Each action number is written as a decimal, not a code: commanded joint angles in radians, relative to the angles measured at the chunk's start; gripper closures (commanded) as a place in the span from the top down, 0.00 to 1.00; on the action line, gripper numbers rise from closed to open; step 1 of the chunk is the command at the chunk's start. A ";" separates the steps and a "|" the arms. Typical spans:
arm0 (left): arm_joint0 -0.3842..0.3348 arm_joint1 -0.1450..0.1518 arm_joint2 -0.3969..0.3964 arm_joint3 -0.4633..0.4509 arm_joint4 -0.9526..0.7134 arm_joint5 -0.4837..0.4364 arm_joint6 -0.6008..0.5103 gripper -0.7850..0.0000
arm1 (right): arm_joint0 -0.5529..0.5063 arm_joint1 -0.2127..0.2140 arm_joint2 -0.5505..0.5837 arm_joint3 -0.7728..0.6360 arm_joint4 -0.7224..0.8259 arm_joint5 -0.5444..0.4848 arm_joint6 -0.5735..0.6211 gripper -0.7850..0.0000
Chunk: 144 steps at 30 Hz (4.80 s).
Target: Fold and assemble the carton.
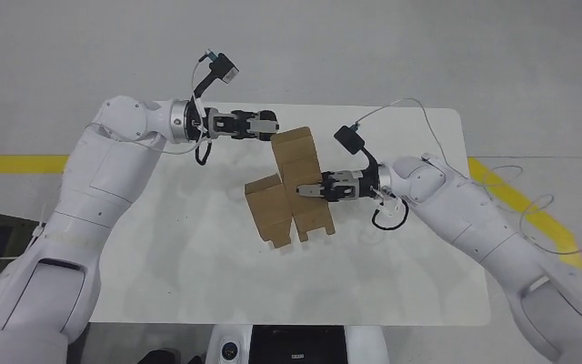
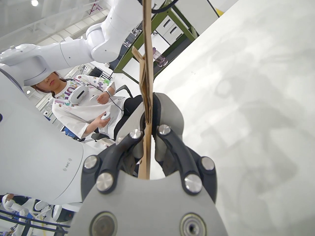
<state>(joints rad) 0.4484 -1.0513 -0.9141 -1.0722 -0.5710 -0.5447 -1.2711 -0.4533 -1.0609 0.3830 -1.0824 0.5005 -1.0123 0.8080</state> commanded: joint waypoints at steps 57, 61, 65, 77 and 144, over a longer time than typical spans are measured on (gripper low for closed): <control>0.162 0.012 -0.040 -0.165 0.219 0.043 0.093 0.00 | -0.073 -0.131 0.275 0.229 0.172 0.002 0.002 1.00; 0.132 0.014 -0.041 -0.150 0.222 0.030 0.010 0.00 | -0.076 -0.117 0.312 0.222 0.083 0.000 0.000 1.00; 0.098 0.014 -0.030 -0.130 0.195 0.068 -0.073 0.00 | -0.089 -0.090 0.327 0.213 -0.016 0.005 0.005 1.00; 0.034 0.050 0.096 -0.184 0.130 0.260 -0.265 0.00 | -0.154 0.038 0.299 0.058 -0.016 0.063 0.064 1.00; 0.010 0.081 0.231 -0.130 -0.028 0.244 0.112 1.00 | -0.111 0.059 0.107 0.157 0.154 0.080 -0.149 0.00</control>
<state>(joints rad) 0.4571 -0.9708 -0.6757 -1.2023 -0.5966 -0.3050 -1.1564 -0.5612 -0.9995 0.4857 -0.9271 0.6618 -0.9344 0.6625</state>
